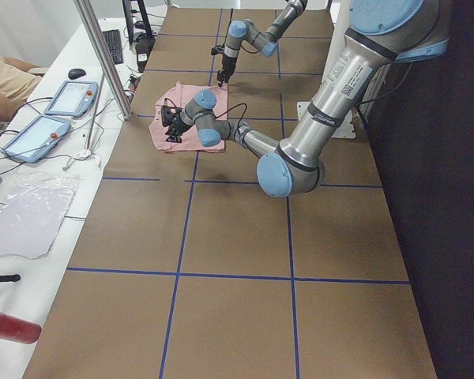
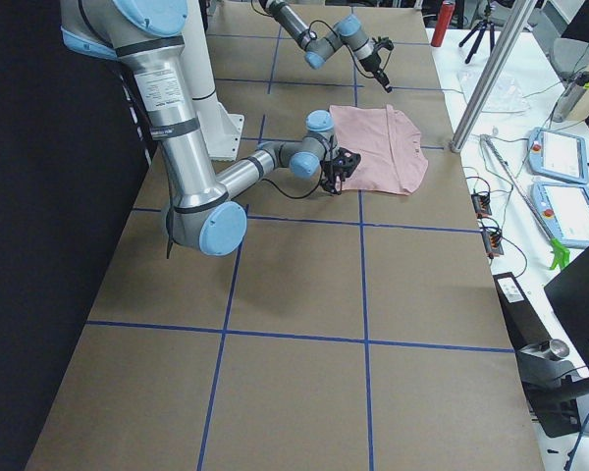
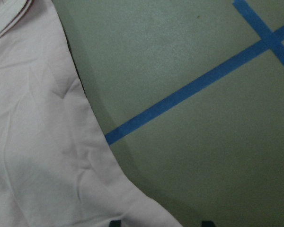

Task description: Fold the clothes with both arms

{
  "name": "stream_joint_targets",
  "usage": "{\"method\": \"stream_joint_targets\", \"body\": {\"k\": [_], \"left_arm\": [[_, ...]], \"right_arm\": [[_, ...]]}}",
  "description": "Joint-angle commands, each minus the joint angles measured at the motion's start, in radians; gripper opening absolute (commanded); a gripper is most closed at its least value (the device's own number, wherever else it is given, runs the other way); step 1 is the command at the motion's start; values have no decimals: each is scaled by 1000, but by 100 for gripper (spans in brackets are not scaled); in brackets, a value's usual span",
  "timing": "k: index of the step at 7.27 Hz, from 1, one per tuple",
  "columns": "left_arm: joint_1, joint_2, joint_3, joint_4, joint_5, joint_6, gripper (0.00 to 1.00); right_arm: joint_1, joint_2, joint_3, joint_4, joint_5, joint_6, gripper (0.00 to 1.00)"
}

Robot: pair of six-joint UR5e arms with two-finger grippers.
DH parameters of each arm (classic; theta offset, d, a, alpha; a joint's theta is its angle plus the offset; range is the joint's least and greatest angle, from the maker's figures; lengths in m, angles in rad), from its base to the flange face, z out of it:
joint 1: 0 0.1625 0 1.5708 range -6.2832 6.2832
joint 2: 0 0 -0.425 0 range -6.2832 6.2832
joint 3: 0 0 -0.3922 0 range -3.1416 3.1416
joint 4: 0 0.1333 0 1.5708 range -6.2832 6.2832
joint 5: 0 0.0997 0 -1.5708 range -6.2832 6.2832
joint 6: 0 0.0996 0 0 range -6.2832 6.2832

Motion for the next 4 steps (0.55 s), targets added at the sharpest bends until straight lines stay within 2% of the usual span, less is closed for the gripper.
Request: {"method": "stream_joint_targets", "body": {"k": [1,2,4], "left_arm": [[0,1,0,0,2,1,39],[0,1,0,0,0,1,39],[0,1,0,2,0,1,39]], "right_arm": [[-4,-1,-9,0,-1,2,30],[-2,-1,-12,0,-1,2,2],[-2,2,0,2,2,2,0]]}}
